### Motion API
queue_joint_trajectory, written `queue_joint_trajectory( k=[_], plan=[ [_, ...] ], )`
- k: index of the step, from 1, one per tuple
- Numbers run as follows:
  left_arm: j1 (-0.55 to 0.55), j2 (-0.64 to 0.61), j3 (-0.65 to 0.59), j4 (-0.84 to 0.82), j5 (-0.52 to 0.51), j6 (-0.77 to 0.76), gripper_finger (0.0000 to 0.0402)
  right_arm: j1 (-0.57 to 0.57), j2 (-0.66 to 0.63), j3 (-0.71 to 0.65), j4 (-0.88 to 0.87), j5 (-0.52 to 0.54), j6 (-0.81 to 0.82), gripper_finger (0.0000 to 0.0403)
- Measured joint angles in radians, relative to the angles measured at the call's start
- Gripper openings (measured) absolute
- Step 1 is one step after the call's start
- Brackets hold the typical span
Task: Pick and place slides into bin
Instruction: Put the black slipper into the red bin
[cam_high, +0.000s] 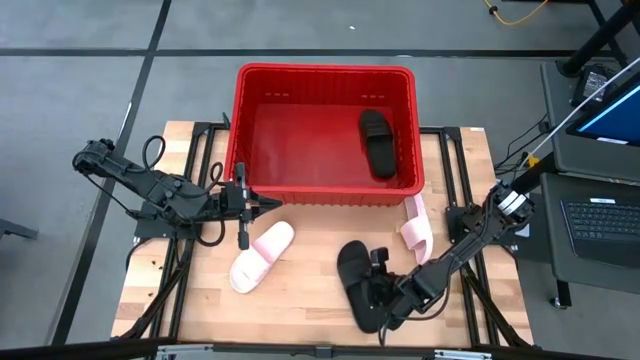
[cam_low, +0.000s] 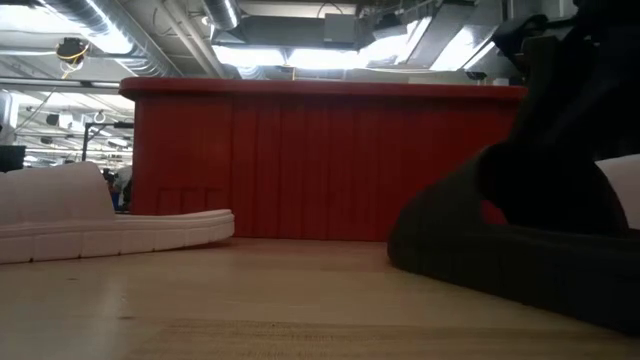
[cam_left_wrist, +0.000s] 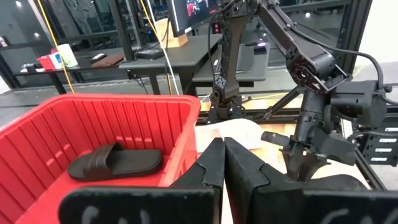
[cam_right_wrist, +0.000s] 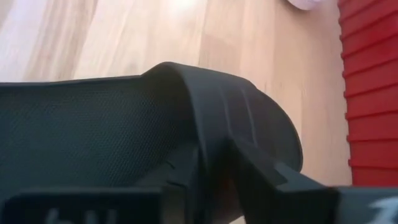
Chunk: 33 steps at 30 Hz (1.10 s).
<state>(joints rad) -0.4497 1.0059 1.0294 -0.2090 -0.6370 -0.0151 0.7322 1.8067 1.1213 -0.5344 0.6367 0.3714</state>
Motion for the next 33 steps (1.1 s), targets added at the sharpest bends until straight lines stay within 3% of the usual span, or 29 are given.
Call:
queue_joint_trajectory(
  k=[5,13,19,26,33],
  plan=[
    [0.0,0.0,0.0,-0.005,0.0,0.001,0.0008,-0.018,-0.003,0.002,-0.007,-0.013,0.012,0.0016],
    [0.0,0.0,0.0,-0.005,-0.008,0.002,0.0001,-0.03,0.001,0.074,-0.06,-0.034,-0.01,0.0016],
    [0.0,0.0,0.0,-0.026,-0.12,0.002,0.0002,-0.029,0.001,0.186,-0.185,-0.027,-0.088,0.0016],
    [0.0,0.0,0.0,-0.038,-0.129,0.002,0.0004,-0.031,0.001,0.369,-0.375,0.131,-0.18,0.0016],
    [0.0,0.0,0.0,-0.038,-0.153,0.002,0.0003,-0.04,0.0,0.542,-0.45,0.294,-0.349,0.0016]
  ],
)
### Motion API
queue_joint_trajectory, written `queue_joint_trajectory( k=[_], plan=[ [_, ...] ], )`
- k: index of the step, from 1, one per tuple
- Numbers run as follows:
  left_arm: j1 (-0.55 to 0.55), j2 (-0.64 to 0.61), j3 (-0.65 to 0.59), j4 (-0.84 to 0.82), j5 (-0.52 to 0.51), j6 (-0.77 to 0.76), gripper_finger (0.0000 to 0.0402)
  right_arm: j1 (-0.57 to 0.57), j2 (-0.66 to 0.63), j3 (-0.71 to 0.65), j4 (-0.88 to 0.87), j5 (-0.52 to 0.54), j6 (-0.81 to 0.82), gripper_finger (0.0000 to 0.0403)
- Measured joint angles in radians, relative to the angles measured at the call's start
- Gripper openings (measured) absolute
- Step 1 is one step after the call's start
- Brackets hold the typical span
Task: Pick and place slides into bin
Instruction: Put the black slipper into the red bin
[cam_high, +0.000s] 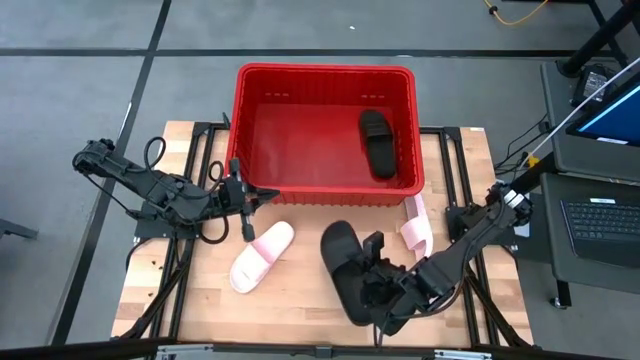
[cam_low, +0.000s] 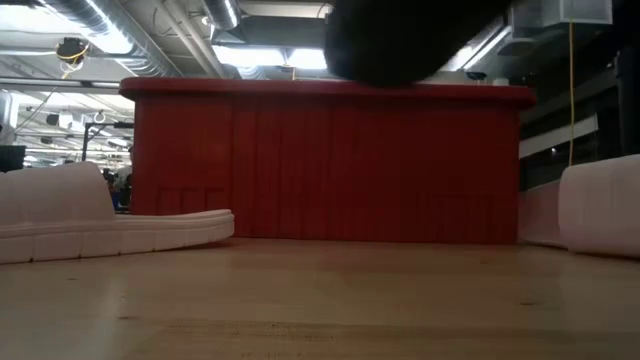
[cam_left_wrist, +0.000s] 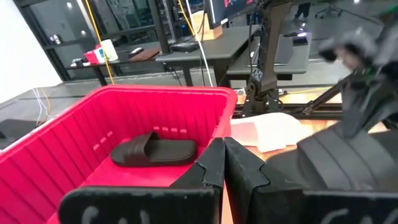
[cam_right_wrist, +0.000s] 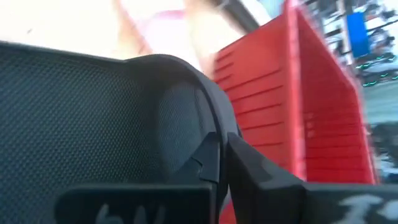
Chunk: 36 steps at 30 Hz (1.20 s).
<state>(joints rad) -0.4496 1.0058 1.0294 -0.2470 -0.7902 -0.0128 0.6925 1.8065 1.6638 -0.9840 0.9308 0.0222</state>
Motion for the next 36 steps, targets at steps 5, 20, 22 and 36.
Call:
queue_joint_trajectory(
  k=[5,20,22,36],
  plan=[
    [0.0,0.0,0.0,0.0,-0.001,0.0,0.0001,-0.025,0.0,0.094,-0.025,0.114,-0.072,0.0016],
    [0.0,0.0,0.0,0.0,0.0,0.0,0.0004,-0.193,-0.001,0.303,-0.151,0.265,-0.245,0.0016],
    [0.0,0.0,0.0,0.0,0.0,0.0,0.0004,-0.223,-0.002,0.322,-0.178,0.265,-0.275,0.0016],
    [0.0,0.0,0.0,0.0,0.0,0.0,0.0002,-0.415,-0.002,0.391,-0.18,0.176,-0.409,0.0016]
  ],
)
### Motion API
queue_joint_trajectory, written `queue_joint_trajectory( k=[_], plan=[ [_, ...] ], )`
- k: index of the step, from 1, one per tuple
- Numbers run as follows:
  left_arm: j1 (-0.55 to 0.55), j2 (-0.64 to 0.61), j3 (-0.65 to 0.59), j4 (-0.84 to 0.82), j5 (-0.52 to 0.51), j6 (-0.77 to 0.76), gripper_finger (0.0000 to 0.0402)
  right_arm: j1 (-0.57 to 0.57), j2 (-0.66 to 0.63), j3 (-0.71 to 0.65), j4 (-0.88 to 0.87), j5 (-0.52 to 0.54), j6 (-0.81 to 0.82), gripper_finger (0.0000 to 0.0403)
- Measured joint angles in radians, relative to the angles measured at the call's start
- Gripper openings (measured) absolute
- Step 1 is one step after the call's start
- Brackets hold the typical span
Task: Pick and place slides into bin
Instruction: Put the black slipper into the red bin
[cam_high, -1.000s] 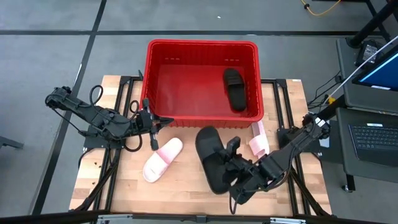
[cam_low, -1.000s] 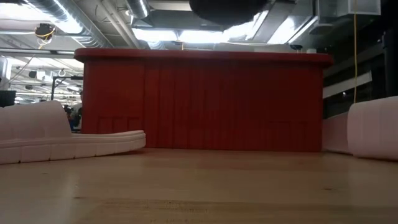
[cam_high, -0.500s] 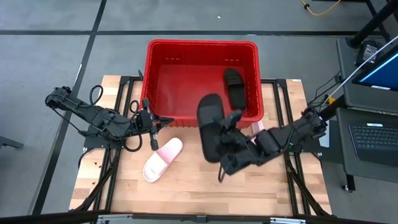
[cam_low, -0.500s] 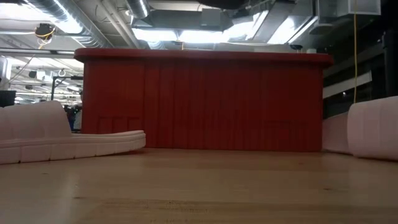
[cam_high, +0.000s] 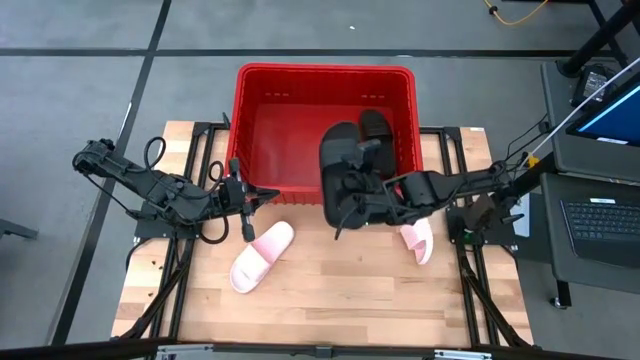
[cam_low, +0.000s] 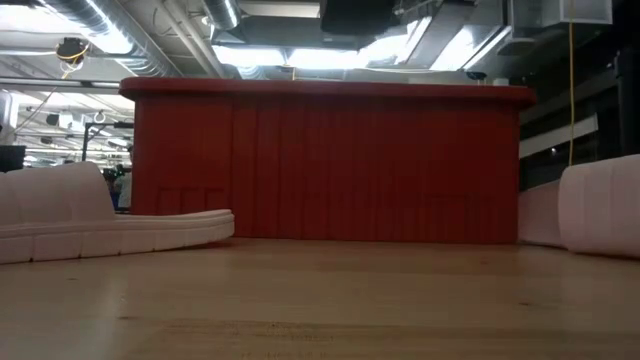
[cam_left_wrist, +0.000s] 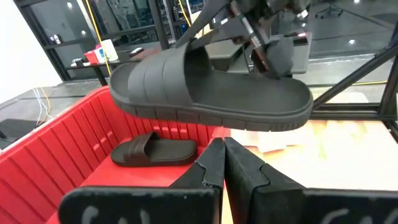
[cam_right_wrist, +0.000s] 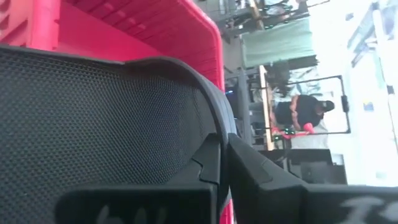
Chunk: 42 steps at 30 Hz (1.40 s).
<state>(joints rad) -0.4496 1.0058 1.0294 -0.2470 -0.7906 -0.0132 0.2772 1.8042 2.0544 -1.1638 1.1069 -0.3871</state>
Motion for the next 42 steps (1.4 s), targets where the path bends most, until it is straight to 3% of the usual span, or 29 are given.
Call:
queue_joint_trajectory(
  k=[7,12,19,30,42],
  plan=[
    [0.0,0.0,0.0,0.0,0.0,0.0,0.0008,-0.082,0.0,0.0,0.084,-0.046,-0.083,0.0016],
    [0.0,0.0,0.0,0.0,0.0,0.0,0.0005,-0.156,0.0,0.0,0.214,-0.174,-0.21,0.0016],
    [0.0,0.0,0.0,0.0,0.0,0.0,0.0003,-0.279,0.0,0.0,0.351,-0.277,-0.375,0.0016],
    [0.0,0.0,0.0,0.0,0.0,0.0,0.0004,-0.45,0.0,-0.001,0.352,-0.431,-0.406,0.0016],
    [0.0,0.0,0.0,0.0,0.0,0.0,0.0008,-0.531,0.0,-0.001,0.359,-0.515,-0.412,0.0016]
  ],
)
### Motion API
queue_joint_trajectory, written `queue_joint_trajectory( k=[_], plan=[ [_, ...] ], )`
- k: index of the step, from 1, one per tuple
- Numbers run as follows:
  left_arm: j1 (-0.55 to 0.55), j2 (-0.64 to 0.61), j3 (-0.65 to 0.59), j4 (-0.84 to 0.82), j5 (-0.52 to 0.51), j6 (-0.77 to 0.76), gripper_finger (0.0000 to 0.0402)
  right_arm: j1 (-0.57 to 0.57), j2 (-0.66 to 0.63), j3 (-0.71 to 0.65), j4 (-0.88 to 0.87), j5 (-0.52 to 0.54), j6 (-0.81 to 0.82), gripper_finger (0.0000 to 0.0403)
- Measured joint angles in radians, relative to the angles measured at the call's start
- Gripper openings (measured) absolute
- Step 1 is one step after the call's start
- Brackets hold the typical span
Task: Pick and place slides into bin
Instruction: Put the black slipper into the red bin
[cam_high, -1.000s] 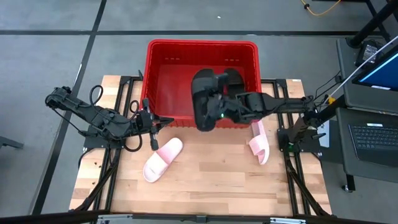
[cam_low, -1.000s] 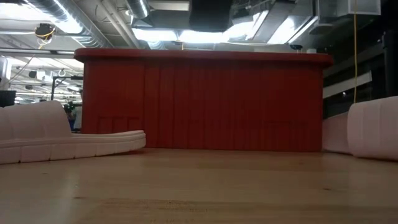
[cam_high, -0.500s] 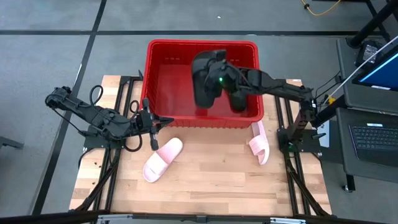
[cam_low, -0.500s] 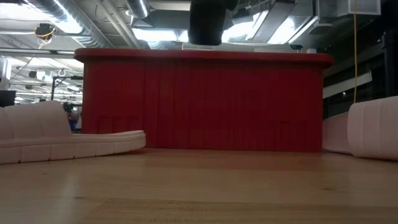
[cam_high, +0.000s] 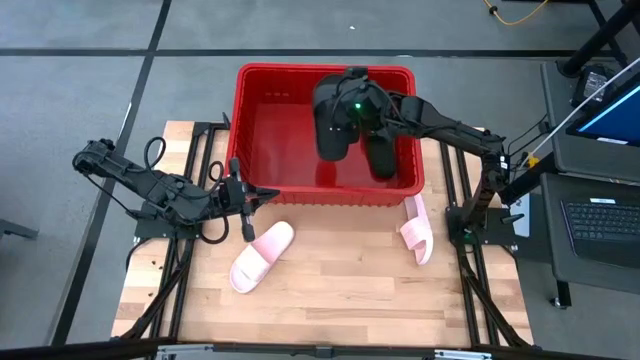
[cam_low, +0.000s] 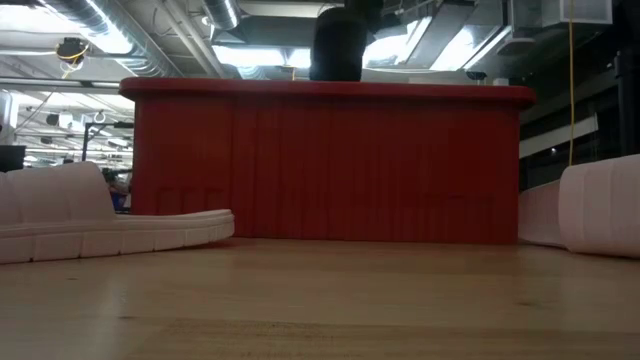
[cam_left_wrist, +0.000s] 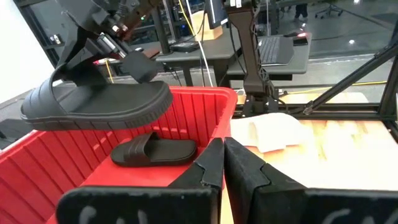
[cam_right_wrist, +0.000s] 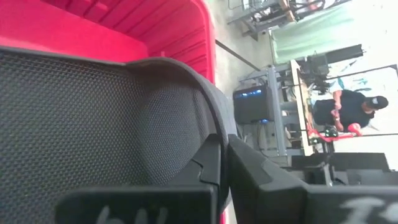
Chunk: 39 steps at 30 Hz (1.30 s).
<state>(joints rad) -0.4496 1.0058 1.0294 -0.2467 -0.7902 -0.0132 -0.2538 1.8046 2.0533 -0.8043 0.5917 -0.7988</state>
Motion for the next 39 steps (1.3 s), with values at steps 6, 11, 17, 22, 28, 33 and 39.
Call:
queue_joint_trajectory(
  k=[6,11,17,22,28,33,39],
  plan=[
    [0.002,0.0,0.0,0.013,-0.008,0.0,0.0002,-0.016,0.0,0.0,0.0,-0.027,0.004,0.0016],
    [0.045,0.0,0.0,0.019,-0.025,-0.013,0.0003,-0.036,0.0,-0.001,0.029,-0.053,0.003,0.0016],
    [0.133,-0.005,0.0,0.017,0.034,0.12,0.0003,-0.079,0.0,-0.001,0.047,-0.112,0.022,0.0016],
    [0.253,-0.015,0.0,0.01,0.208,0.163,0.0003,-0.1,0.0,-0.016,0.054,-0.139,0.072,0.0016],
    [0.397,-0.016,0.0,0.031,0.41,0.226,0.0001,-0.104,0.002,-0.018,0.028,-0.143,0.114,0.0016],
    [0.502,-0.016,0.0,0.05,0.52,0.265,0.0002,-0.116,0.002,-0.018,0.018,-0.161,0.117,0.0016],
    [0.596,-0.016,0.0,0.064,0.529,0.276,0.0003,-0.159,0.002,-0.018,0.03,-0.235,0.117,0.0016]
  ],
)
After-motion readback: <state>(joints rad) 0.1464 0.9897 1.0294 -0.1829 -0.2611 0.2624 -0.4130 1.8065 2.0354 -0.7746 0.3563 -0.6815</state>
